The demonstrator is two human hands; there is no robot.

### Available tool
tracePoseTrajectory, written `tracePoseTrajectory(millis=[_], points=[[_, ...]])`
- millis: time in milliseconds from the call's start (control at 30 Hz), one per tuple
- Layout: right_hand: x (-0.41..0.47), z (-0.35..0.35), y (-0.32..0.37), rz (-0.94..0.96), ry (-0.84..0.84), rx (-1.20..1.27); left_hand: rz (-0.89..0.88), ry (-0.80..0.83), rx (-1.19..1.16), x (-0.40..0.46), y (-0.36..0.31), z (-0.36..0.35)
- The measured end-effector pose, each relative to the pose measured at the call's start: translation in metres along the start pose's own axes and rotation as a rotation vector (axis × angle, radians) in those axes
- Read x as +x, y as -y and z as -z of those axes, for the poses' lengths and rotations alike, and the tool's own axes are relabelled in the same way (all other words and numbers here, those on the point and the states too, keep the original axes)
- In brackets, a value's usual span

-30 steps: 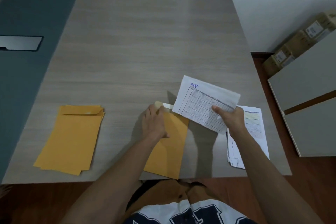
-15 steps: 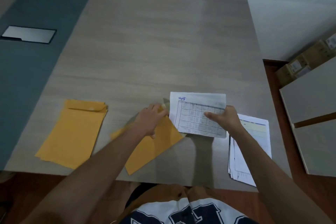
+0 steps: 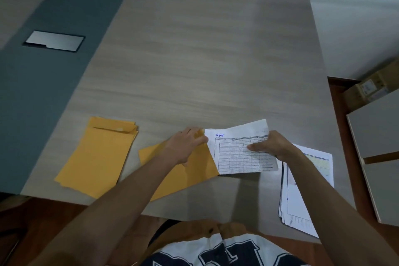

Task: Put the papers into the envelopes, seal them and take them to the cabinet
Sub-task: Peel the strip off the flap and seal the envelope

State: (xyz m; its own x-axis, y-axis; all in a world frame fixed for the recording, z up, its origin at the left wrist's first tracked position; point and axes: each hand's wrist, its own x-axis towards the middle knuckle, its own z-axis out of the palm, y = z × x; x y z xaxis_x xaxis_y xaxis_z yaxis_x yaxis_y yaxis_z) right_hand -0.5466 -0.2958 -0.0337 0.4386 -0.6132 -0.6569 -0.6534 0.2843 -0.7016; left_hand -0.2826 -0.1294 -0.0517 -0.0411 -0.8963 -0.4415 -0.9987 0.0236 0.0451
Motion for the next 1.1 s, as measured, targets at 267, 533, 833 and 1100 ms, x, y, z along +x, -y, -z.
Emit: tracePoseTrajectory(millis=[267,533,833,1100], points=[[0.009,-0.017,0.007,-0.010,0.082,-0.054,-0.085,-0.001,0.048,0.004,-0.001,0.001],[0.006,-0.049,-0.003,0.001,-0.001,0.066,0.142,0.021,-0.308,-0.020,-0.008,-0.013],[-0.005,-0.067,-0.012,0.024,-0.052,0.081,0.111,-0.012,-0.179,-0.032,-0.034,-0.014],[-0.011,-0.094,0.005,0.093,-0.103,-0.106,0.043,-0.101,-0.271,-0.026,-0.042,-0.010]])
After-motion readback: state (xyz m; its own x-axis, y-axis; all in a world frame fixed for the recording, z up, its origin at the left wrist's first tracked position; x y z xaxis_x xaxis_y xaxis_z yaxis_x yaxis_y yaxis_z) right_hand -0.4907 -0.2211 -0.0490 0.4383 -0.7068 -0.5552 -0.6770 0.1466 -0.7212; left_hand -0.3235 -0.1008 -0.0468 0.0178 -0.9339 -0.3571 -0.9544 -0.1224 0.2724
